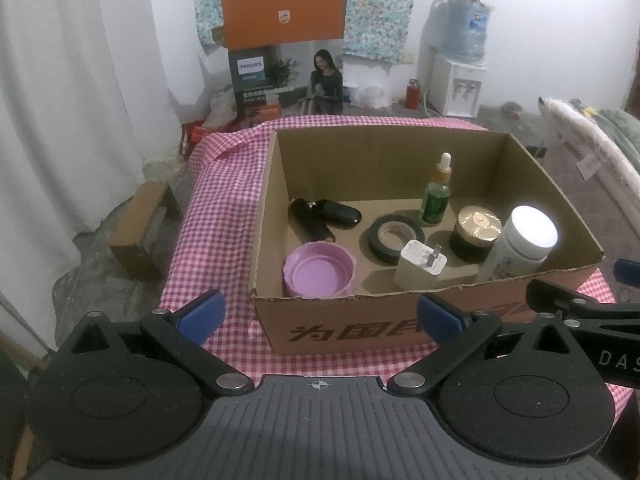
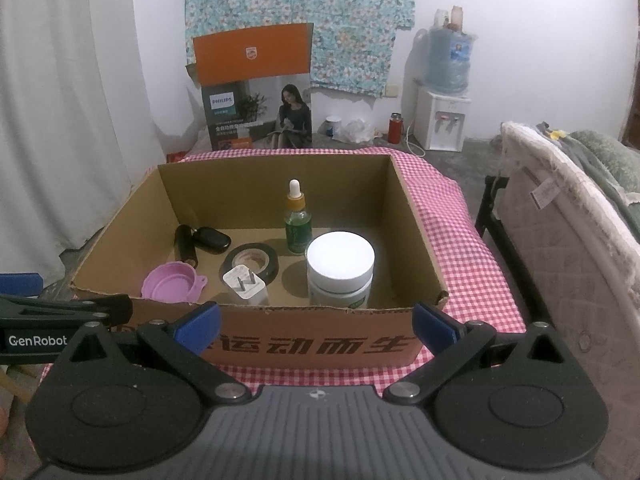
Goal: Organize rigid objects
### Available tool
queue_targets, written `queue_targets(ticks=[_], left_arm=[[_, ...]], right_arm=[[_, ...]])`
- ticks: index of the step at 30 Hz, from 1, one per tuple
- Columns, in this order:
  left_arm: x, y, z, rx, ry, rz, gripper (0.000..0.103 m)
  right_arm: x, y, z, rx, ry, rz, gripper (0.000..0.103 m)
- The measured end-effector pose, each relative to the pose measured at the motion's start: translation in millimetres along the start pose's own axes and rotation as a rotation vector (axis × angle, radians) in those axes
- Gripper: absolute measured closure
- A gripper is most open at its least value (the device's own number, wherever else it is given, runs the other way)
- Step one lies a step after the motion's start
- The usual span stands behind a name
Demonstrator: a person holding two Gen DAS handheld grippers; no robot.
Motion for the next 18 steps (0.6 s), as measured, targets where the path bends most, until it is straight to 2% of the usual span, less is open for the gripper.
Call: queue_targets(ticks=[18], left_arm=[[-0.8,-0.3,1.6,-0.002,-0.004,-0.001,0.000]], right_arm=[[3.5,-0.5,-0.9,0.000,-0.002,-0.005,0.000]])
Point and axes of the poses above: each gripper's, at about its wrist camera, not at the fingertips, and z roughly the way its jaws point, x to its right, y to its underside, the point moved 1 cm from there along z, roughly the way its jaws point, and after that the axes turned 6 degrees about x, right-handed, at the moved point
